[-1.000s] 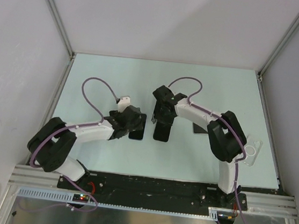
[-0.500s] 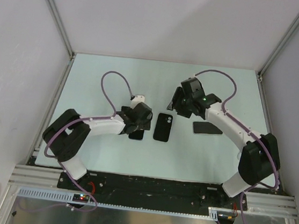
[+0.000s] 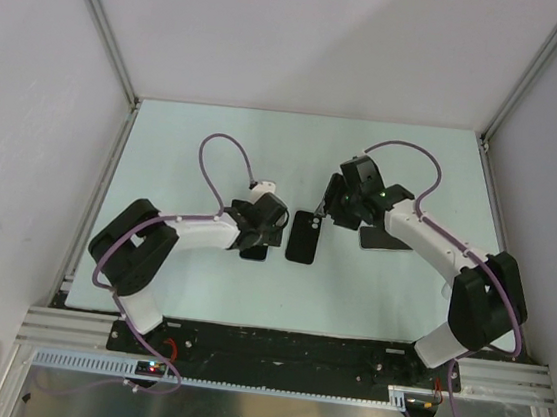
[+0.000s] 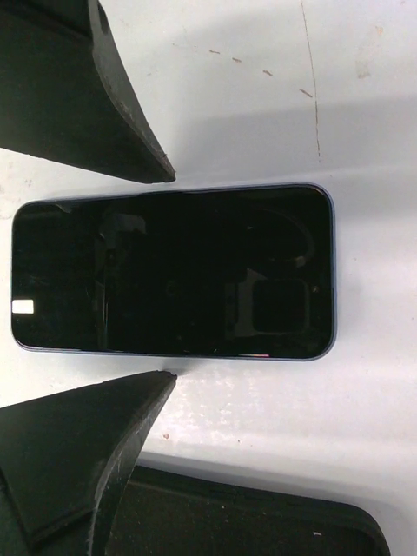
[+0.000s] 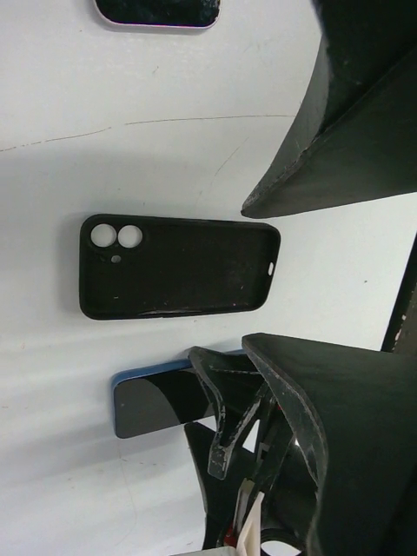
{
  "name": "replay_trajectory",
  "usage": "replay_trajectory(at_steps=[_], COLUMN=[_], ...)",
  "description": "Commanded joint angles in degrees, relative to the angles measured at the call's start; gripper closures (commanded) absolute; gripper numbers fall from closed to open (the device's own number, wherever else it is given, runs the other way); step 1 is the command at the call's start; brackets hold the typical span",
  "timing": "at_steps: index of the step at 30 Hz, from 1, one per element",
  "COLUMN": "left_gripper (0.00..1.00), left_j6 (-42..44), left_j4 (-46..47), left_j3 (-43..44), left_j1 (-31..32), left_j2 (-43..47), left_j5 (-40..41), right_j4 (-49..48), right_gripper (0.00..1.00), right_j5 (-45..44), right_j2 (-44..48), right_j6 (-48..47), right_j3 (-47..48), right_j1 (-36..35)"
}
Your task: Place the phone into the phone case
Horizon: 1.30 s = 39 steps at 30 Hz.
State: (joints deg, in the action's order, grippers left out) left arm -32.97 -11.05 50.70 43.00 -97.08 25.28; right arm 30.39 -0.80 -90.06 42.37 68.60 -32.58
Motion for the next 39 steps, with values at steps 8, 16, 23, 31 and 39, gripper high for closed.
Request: replay_trajectory(at_steps=[8, 16, 23, 31, 39], left_gripper=[0.31, 0.59, 0.69, 0.71, 0.71], left_j6=[0.8, 1.8, 1.8, -0.1, -1.0], left_j4=[-0.4, -0.4, -0.7, -1.9, -3.4], left_j3=[0.1, -0.2, 1.1, 3.9, 7.7], left_j1=[0.2, 0.1, 0.1, 0.7, 1.6], left_j2=[-3.6, -0.4, 2.4, 3.1, 2.8], left_j5=[-2.6, -3.3, -5.9, -8.0, -8.0], right_j4=[-4.0, -5.9, -8.1, -10.9, -12.4], right_gripper=[0.39, 0.39, 0.40, 0.43, 0.68], right_j5=[2.4, 3.0, 3.1, 2.3, 2.5], right_j2=[2.0, -0.6, -3.4, -5.2, -6.9], right_j6=[-1.7, -2.1, -1.5, -0.1, 0.5], right_j3=[-3.0, -4.9, -6.4, -8.4, -9.6], right_j1=[0.5, 0.4, 0.1, 0.9, 1.9])
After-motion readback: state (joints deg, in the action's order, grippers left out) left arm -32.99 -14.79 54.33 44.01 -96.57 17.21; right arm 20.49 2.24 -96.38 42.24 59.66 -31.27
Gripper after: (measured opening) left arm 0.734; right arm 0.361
